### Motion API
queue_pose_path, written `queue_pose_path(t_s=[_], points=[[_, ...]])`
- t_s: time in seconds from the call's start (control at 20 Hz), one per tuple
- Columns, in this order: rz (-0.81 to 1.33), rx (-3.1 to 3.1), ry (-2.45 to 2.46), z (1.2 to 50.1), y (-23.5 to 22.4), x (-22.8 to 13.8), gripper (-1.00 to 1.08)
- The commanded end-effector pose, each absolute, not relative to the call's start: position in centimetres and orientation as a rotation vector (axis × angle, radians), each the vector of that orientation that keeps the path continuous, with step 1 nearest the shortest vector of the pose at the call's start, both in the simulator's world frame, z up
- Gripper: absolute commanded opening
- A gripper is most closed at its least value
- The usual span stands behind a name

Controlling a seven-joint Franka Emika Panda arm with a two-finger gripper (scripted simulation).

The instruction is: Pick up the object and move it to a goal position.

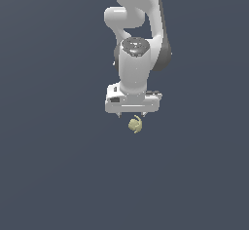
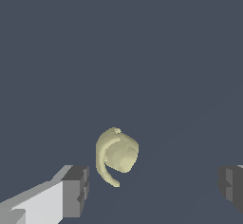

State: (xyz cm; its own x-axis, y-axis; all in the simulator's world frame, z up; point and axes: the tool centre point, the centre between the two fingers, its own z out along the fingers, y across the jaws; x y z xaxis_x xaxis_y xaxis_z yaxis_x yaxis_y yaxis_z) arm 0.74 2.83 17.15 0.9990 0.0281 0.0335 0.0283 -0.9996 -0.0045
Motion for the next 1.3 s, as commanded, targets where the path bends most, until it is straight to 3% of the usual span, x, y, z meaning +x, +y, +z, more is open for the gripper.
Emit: queue_pose_path(t_s=[0.0, 0.5, 1.25], points=[[-0.052, -3.136, -0.044, 17.2, 2.8, 0.7, 1.00], [0.036, -3.133, -0.015, 15.8, 0.9, -0.6, 1.00], [0.029, -3.132, 0.109, 14.8, 1.8, -0.7, 1.00]])
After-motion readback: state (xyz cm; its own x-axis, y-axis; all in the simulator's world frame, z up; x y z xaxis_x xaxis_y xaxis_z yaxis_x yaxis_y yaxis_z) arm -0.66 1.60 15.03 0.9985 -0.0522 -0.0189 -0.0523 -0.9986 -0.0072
